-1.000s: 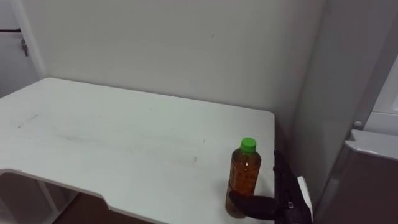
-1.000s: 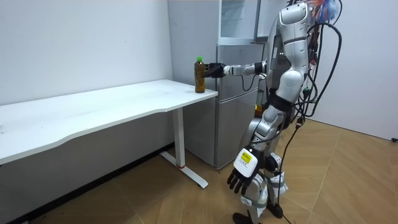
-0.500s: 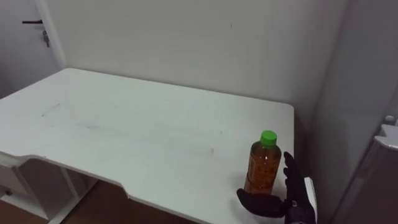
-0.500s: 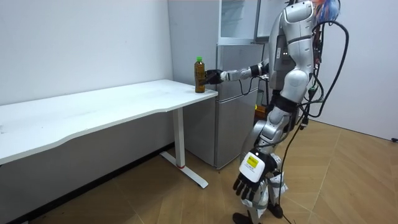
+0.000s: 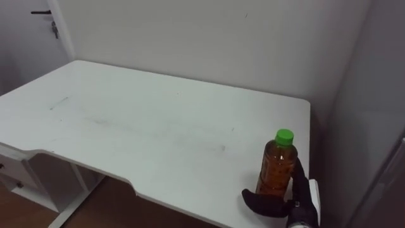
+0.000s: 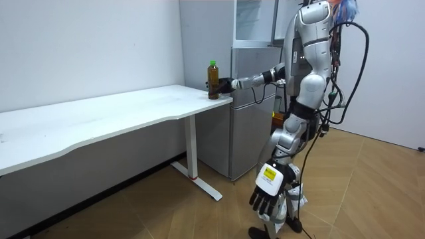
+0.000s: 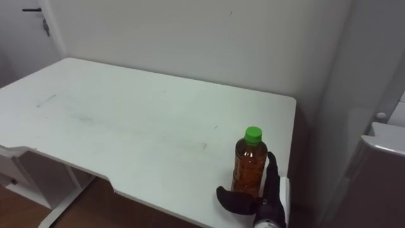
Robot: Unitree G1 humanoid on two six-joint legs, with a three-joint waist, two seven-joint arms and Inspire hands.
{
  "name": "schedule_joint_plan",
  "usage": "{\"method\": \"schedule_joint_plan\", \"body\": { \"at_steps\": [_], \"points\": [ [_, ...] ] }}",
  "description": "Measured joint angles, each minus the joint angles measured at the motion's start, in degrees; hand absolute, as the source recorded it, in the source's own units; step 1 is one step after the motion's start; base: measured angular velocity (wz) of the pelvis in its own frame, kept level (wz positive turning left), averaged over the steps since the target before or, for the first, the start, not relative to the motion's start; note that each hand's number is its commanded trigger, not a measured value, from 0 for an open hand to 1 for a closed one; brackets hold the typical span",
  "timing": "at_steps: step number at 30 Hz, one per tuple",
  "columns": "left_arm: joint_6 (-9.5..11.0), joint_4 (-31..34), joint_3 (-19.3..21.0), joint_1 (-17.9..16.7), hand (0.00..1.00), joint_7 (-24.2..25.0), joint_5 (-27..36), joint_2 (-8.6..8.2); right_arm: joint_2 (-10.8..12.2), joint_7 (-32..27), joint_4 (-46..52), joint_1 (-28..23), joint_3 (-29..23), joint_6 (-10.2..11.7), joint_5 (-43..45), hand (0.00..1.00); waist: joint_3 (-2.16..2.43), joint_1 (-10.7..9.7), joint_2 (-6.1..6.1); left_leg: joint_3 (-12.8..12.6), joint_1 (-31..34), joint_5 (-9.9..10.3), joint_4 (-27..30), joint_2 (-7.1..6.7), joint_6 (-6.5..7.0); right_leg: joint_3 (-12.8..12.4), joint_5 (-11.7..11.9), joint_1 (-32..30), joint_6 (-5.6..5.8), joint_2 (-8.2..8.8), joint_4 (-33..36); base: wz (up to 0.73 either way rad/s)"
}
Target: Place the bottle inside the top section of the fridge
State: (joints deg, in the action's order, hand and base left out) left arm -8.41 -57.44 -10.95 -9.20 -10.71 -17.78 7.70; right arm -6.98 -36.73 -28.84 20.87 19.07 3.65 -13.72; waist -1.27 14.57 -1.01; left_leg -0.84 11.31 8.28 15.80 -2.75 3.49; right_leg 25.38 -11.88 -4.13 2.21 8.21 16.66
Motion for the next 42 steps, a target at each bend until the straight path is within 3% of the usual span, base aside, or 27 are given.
{"method": "schedule_joint_plan", "body": {
  "at_steps": [15,16,17,18,42],
  "points": [
    [0.09,-0.05,-1.21,0.41,0.00,-0.39,1.36,0.87,-0.10,-0.03,-1.21,1.14,0.51,0.00,-1.75,0.00,-0.09,-0.01,-0.30,0.14,0.00,0.01,0.08,0.01,-0.01,0.14,0.02,0.23,-0.01,-0.03,0.04,0.00],
    [0.09,-0.06,-1.21,0.40,0.00,-0.40,1.38,0.87,-0.08,-0.02,-1.54,1.35,0.52,0.00,-1.75,0.06,-0.10,0.00,-0.32,0.14,0.04,0.01,0.10,0.01,-0.01,0.15,0.02,0.24,-0.01,-0.03,0.05,0.00],
    [0.09,-0.06,-1.21,0.40,0.00,-0.40,1.38,0.89,-0.06,-0.01,-1.69,1.46,0.53,-0.01,-1.75,0.82,-0.12,0.00,-0.35,0.15,0.09,0.01,0.11,0.00,-0.01,0.16,0.02,0.24,-0.01,-0.03,0.04,0.00],
    [0.10,-0.06,-1.21,0.37,0.00,-0.39,1.38,0.89,-0.06,0.01,-1.70,1.46,0.45,-0.01,-1.79,1.00,-0.12,-0.05,-0.35,0.17,0.09,0.01,0.20,0.00,-0.01,0.17,0.01,0.24,0.00,-0.03,0.01,0.00],
    [-0.27,0.39,-1.16,-0.93,0.00,0.98,1.29,0.73,-0.06,4.16,-2.37,1.49,-0.30,-0.06,-7.44,1.00,-0.02,-0.03,-0.60,-0.35,-0.97,0.01,-0.36,0.11,-0.04,-0.05,0.10,1.38,-0.01,-0.37,-1.09,0.00]
  ]
}}
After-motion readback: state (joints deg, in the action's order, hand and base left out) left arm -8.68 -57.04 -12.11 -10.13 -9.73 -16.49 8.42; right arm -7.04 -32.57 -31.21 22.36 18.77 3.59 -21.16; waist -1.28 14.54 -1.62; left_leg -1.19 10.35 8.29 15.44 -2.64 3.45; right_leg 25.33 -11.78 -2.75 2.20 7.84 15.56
